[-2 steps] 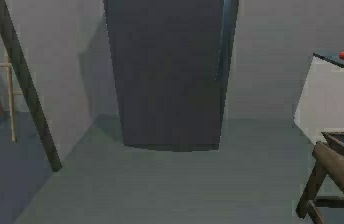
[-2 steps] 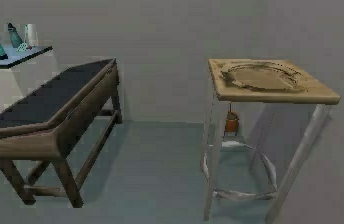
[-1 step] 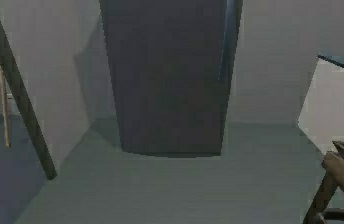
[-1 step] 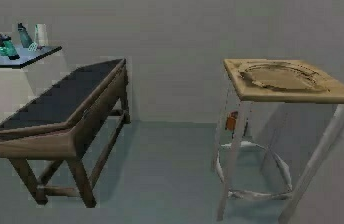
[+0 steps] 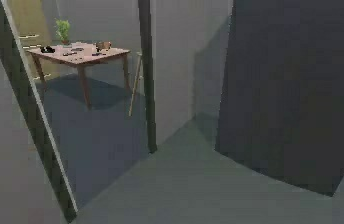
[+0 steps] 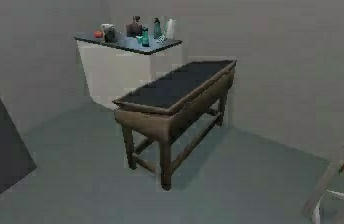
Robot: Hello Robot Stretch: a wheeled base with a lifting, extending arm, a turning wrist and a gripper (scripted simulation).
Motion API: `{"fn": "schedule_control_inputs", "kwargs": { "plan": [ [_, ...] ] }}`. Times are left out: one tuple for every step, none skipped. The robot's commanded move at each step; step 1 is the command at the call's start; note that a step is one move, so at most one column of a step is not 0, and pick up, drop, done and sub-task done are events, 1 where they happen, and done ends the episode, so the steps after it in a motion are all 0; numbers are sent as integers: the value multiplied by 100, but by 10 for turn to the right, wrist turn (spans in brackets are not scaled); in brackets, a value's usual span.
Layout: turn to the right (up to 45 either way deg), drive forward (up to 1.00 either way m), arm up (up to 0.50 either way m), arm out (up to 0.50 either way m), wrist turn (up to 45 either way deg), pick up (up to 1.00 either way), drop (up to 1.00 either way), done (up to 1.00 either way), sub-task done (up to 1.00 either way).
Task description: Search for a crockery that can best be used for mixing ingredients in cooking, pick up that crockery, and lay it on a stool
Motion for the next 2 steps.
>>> {"fn": "schedule_control_inputs", "kwargs": {
  "plan": [
    [0, 50, 0, 0, 0, 0, 0, 0, 0],
    [-240, 0, 0, 0, 0, 0, 0, 0, 0]
  ]
}}
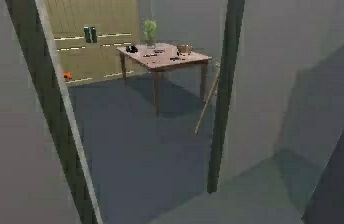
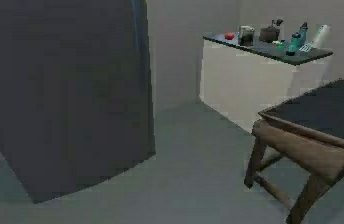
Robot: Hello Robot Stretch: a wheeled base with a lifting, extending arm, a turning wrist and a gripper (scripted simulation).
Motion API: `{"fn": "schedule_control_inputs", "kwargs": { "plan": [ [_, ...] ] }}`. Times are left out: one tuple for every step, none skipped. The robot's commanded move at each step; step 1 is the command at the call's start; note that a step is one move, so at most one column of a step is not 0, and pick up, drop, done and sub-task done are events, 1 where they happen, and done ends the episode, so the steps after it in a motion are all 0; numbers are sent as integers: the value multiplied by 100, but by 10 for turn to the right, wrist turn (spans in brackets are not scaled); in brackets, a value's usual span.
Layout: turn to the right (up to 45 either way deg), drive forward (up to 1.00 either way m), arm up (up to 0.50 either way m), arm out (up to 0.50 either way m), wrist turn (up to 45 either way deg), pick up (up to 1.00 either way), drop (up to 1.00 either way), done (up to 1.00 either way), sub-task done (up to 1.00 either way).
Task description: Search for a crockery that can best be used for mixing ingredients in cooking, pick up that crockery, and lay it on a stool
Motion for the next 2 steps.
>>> {"fn": "schedule_control_inputs", "kwargs": {
  "plan": [
    [0, 100, 0, 0, 0, 0, 0, 0, 0],
    [-60, 0, 0, 0, 0, 0, 0, 0, 0]
  ]
}}
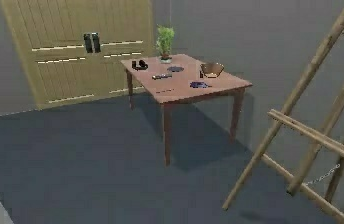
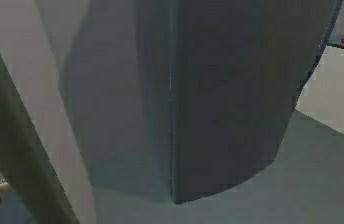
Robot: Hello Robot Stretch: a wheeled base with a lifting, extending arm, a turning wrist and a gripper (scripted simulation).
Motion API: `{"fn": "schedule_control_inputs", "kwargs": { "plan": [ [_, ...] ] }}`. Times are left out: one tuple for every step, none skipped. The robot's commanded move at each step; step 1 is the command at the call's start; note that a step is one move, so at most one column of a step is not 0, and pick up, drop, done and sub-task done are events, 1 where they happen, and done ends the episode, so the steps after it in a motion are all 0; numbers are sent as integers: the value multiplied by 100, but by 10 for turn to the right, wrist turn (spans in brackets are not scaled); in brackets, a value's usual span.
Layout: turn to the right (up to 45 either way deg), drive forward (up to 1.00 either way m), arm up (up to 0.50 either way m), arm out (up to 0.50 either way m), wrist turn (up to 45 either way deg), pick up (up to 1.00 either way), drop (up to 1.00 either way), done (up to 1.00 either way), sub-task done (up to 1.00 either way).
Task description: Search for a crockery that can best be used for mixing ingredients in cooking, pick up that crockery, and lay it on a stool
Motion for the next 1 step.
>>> {"fn": "schedule_control_inputs", "kwargs": {
  "plan": [
    [0, 25, 0, 0, 0, 0, 0, 0, 0]
  ]
}}
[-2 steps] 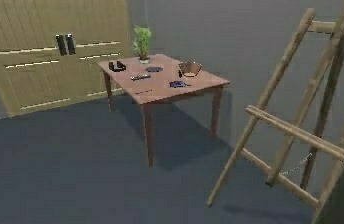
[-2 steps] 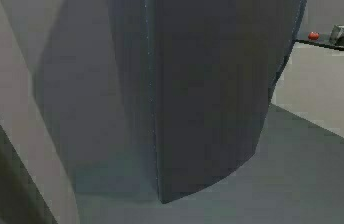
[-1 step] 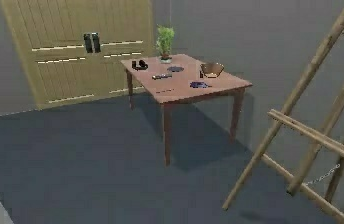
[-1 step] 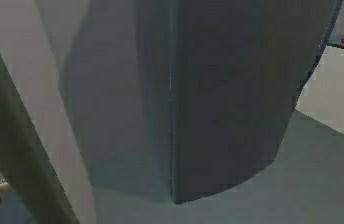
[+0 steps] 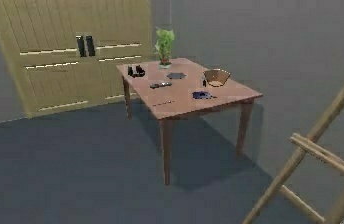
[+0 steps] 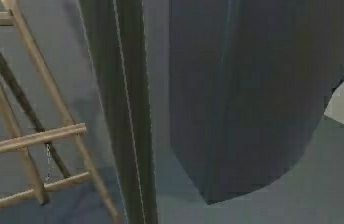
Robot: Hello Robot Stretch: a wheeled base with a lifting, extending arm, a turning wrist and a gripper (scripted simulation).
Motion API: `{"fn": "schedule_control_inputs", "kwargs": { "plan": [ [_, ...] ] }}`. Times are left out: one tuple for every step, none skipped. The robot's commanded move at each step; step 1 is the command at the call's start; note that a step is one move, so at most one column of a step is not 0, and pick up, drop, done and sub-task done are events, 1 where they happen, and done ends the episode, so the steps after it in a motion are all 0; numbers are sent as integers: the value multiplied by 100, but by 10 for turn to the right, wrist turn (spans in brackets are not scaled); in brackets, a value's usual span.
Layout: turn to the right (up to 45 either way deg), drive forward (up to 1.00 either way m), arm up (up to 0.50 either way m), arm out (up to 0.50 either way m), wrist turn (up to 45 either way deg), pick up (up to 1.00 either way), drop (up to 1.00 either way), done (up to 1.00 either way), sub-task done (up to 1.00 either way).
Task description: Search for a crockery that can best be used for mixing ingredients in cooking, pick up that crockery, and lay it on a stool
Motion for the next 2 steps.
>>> {"fn": "schedule_control_inputs", "kwargs": {
  "plan": [
    [30, 0, 0, 0, 0, 0, 0, 0, 0],
    [450, 0, 0, 0, 0, 0, 0, 0, 0]
  ]
}}
